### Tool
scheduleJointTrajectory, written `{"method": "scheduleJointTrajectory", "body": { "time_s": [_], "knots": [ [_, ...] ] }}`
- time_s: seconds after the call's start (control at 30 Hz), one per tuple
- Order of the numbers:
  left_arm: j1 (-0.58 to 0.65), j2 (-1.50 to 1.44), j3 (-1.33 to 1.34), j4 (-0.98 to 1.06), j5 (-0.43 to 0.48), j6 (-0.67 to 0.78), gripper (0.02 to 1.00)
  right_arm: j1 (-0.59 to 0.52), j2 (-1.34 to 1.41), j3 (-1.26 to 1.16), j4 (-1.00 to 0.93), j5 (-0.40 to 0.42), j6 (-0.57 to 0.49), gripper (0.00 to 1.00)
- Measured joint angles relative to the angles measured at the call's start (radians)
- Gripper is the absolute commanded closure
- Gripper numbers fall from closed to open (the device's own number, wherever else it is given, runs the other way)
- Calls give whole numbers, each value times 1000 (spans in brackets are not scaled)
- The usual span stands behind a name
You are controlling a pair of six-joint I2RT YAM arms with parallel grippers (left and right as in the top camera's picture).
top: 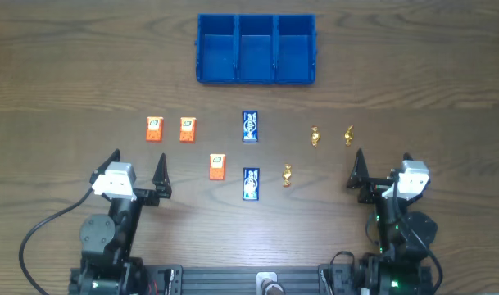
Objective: Sort Candies Into Trays
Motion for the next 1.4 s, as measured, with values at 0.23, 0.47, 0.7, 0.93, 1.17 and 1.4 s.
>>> {"method": "scheduleJointTrajectory", "body": {
  "time_s": [0.23, 0.47, 0.7, 0.93, 1.17, 1.4],
  "knots": [
    [0, 0, 0, 0, 0, 3, 20, 0, 0, 0, 0, 0, 0, 3],
    [0, 0, 0, -1, -3, 3, 20, 0, 0, 0, 0, 0, 0, 3],
    [0, 0, 0, -1, -3, 2, 20, 0, 0, 0, 0, 0, 0, 3],
    [0, 0, 0, -1, -3, 2, 20, 0, 0, 0, 0, 0, 0, 3],
    [0, 0, 0, -1, -3, 2, 23, 0, 0, 0, 0, 0, 0, 3],
    [0, 12, 48, -98, 0, -24, 18, 0, 0, 0, 0, 0, 0, 3]
  ]
}}
